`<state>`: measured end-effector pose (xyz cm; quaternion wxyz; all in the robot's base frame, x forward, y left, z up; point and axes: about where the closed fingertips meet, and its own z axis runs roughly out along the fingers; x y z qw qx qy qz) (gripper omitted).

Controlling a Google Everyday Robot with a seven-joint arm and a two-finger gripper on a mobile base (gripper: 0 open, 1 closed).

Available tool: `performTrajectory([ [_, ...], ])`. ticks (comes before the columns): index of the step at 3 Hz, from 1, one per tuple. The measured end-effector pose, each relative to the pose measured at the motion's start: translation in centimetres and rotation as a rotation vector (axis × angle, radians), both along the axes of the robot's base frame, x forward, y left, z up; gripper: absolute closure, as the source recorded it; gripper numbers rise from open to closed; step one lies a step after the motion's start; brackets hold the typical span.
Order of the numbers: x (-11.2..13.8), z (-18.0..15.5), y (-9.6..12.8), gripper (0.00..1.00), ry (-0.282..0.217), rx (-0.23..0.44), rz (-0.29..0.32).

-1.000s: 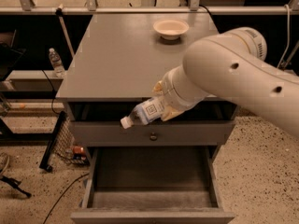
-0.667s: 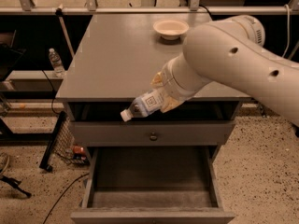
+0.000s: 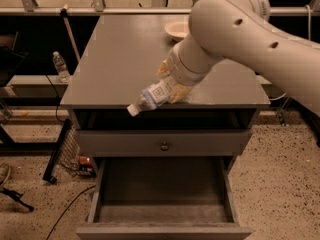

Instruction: Pick blue plastic bottle from middle drawer and place on counter

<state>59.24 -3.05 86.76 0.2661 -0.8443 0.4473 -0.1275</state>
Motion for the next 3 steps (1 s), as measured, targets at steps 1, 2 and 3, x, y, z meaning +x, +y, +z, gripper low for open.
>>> performTrajectory([
  [1, 2.4, -0.1, 0.3, 1.00, 0.042, -0.036, 0.032],
  [2, 4.9, -1.0, 0.1, 1.00, 0.088, -0.073, 0.050],
  [3, 7.2, -1.7, 0.2, 1.00, 0.123, -0.120, 0.060],
])
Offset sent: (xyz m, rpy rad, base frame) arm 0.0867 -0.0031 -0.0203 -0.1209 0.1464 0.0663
